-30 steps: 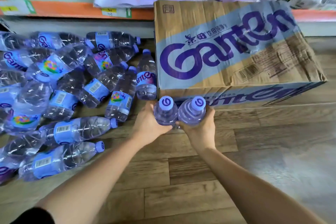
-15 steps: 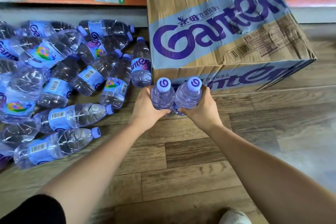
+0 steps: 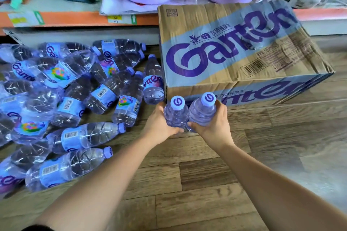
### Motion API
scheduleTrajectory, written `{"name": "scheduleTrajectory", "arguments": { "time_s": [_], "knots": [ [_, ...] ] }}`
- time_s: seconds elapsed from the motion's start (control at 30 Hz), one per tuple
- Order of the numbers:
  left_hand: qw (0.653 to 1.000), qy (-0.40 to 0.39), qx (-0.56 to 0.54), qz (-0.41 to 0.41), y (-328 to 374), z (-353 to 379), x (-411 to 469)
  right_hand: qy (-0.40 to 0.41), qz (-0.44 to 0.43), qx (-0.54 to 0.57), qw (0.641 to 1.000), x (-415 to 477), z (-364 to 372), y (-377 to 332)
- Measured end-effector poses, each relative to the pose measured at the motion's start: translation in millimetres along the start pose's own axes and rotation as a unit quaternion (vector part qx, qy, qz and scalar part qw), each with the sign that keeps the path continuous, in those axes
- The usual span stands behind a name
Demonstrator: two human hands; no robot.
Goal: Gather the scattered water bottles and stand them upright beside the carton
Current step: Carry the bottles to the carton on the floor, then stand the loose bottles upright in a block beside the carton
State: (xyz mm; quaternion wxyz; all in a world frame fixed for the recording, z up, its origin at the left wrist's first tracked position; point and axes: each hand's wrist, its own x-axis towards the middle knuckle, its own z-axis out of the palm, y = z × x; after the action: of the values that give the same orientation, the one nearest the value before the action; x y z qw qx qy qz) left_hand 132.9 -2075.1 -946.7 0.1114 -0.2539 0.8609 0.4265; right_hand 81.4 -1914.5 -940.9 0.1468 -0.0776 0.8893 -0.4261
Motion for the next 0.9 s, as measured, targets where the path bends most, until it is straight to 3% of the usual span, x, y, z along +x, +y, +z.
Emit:
{"name": "scheduleTrajectory", "arguments": {
  "time_s": [0.13,0.23,0.47,0.7,0.9],
  "knots": [
    [0.985,-0.141,0.095,0.016,20.5,-34.4,5.6,0.029,-0.003,-0.025,0.999,-7.9,-6.5,-26.0],
    [0.972,-0.187,0.144,-0.003,33.0,-74.7,0.6,0.049,0.010,-0.062,0.997,-14.1,-15.3,-57.0],
    [0.976,-0.135,0.168,0.015,34.0,-202.8,3.4,0.101,0.014,-0.159,0.982,-0.7,-18.8,-154.6],
    [0.981,-0.079,0.176,0.021,13.6,-299.0,-8.6,-0.095,-0.077,-0.319,0.940,35.0,-0.3,-278.6],
    [0.986,-0.063,0.151,0.018,-3.7,-320.4,10.7,-0.139,-0.115,-0.394,0.901,94.7,23.6,-322.0]
  ]
}}
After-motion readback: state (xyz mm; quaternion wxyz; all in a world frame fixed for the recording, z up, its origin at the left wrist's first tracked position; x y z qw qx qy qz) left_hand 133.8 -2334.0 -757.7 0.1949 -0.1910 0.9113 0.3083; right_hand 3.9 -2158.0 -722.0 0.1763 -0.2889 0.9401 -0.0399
